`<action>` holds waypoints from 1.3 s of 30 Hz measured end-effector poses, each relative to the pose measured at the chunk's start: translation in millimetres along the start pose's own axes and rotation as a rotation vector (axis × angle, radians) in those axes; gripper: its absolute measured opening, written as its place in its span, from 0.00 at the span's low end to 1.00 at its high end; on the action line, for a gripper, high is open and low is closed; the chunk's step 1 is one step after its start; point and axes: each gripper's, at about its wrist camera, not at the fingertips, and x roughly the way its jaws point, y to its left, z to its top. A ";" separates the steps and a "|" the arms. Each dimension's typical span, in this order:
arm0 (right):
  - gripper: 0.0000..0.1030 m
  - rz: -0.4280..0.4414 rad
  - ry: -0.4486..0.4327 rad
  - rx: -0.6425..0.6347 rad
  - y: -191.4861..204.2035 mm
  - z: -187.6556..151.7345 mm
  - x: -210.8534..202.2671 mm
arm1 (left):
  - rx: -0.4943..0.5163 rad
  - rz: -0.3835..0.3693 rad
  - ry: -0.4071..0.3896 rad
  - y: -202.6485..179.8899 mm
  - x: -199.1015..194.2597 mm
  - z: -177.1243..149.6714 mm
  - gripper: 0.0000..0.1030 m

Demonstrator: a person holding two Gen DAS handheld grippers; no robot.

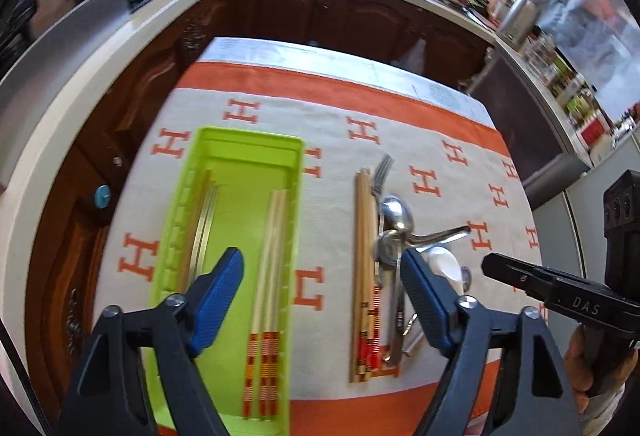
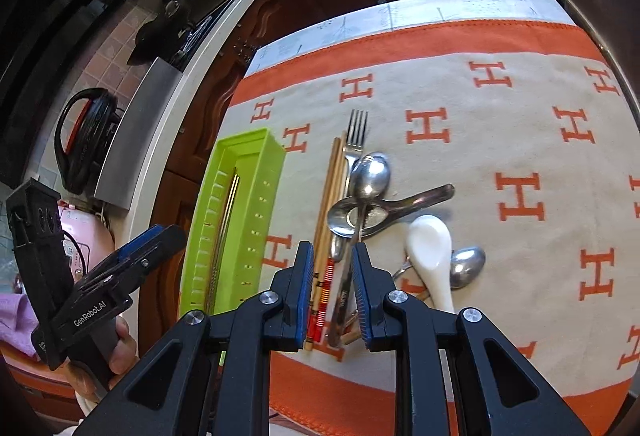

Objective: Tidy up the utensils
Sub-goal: 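Grasp a wooden chopstick with the left tool while the right tool grasps a metal spoon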

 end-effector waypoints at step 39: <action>0.03 0.067 0.017 0.036 -49.4 27.8 121.9 | 0.078 -0.005 0.288 -21.0 137.8 8.7 0.22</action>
